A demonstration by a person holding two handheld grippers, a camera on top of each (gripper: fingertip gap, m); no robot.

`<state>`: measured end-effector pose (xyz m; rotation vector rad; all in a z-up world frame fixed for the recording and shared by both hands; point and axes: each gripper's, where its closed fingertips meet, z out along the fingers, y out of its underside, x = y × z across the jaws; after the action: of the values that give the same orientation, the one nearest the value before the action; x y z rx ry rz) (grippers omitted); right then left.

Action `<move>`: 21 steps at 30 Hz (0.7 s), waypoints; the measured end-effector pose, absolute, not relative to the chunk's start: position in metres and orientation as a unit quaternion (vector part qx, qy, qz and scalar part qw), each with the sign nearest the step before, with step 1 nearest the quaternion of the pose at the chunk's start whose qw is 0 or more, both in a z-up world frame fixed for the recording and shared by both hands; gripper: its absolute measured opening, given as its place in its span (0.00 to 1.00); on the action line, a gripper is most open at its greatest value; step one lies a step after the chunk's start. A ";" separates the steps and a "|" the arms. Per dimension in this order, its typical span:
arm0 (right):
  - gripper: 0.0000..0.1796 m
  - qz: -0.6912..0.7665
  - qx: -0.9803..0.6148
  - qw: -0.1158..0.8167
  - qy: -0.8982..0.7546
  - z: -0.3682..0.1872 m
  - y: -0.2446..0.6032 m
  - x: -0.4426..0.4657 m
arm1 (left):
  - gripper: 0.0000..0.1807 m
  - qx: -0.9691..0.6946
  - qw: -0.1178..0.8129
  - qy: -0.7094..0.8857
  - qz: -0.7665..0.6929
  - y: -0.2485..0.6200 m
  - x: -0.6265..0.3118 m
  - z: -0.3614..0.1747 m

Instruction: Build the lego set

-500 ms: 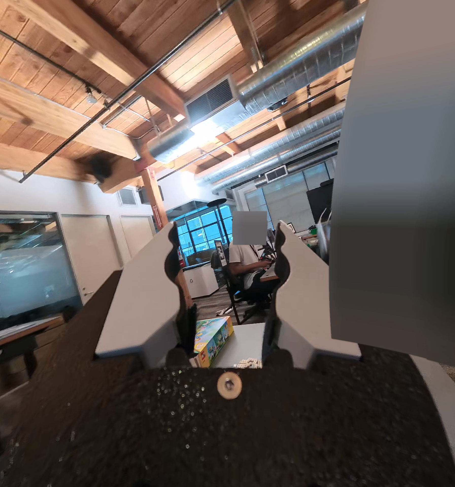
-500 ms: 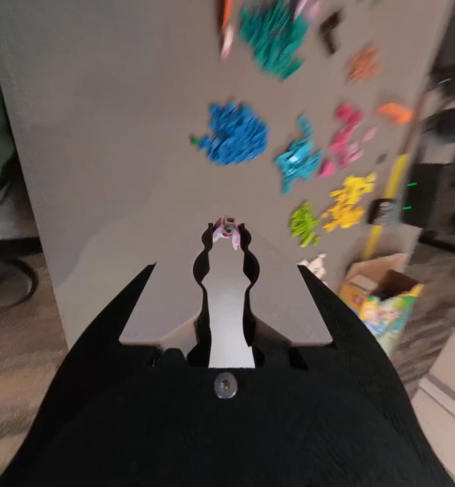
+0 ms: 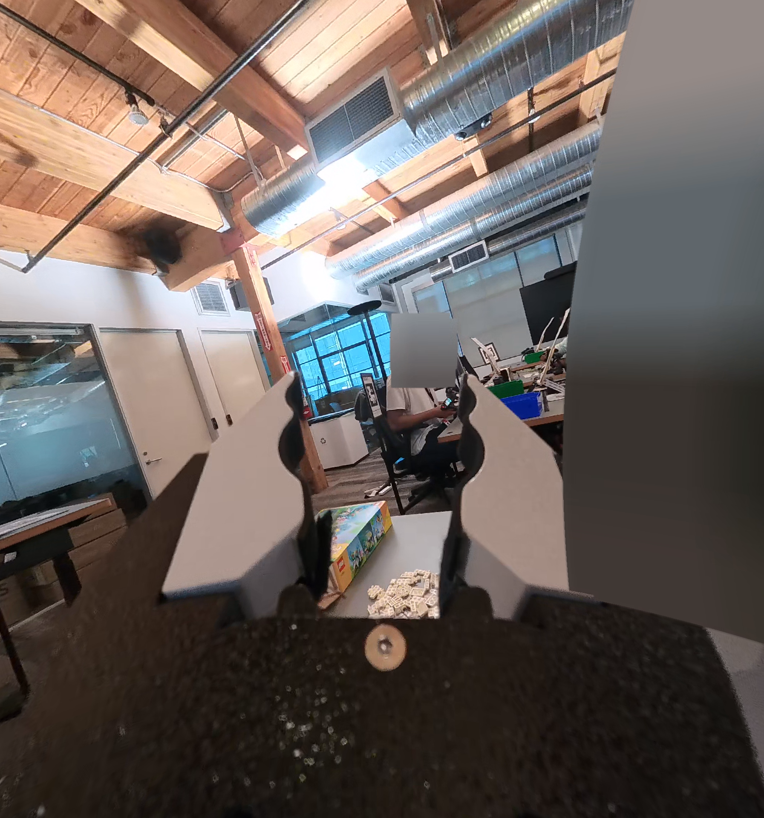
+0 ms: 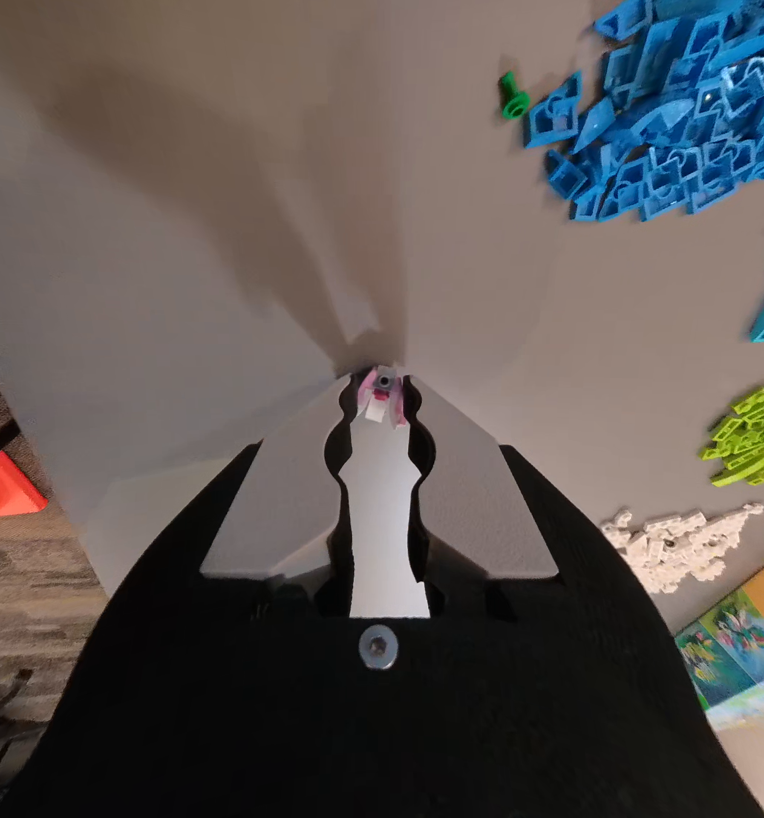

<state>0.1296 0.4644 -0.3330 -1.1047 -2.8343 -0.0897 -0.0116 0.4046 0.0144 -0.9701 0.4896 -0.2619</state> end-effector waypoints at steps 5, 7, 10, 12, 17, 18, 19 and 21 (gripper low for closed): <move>0.10 -0.017 -0.379 0.064 -0.923 -0.332 0.464 0.125 | 0.38 -0.472 0.844 0.222 -0.122 0.410 -0.015 0.011; 0.15 0.001 -0.393 0.076 -0.916 -0.329 0.462 0.125 | 0.39 -0.475 0.842 0.225 -0.124 0.411 -0.013 0.010; 0.21 0.046 -0.439 0.109 -0.891 -0.318 0.463 0.127 | 0.38 -0.480 0.838 0.228 -0.122 0.414 -0.012 0.007; 0.21 0.083 -0.473 0.145 -0.865 -0.311 0.465 0.131 | 0.38 -0.483 0.837 0.229 -0.120 0.416 -0.012 0.005; 0.17 0.212 -0.550 0.247 -0.769 -0.303 0.470 0.138 | 0.38 -0.500 0.823 0.238 -0.127 0.422 -0.005 -0.004; 0.16 0.238 -0.557 0.264 -0.750 -0.303 0.470 0.138 | 0.39 -0.508 0.817 0.243 -0.128 0.424 -0.002 -0.009; 0.15 0.259 -0.564 0.277 -0.734 -0.303 0.470 0.138 | 0.39 -0.515 0.811 0.247 -0.127 0.426 0.002 -0.013; 0.13 0.285 -0.569 0.291 -0.714 -0.306 0.469 0.139 | 0.39 -0.532 0.798 0.256 -0.122 0.431 0.009 -0.024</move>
<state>0.1386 0.4695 -0.3057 -1.5184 -1.9043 0.7608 0.0093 0.4309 -0.0238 -1.1416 0.5493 -0.2620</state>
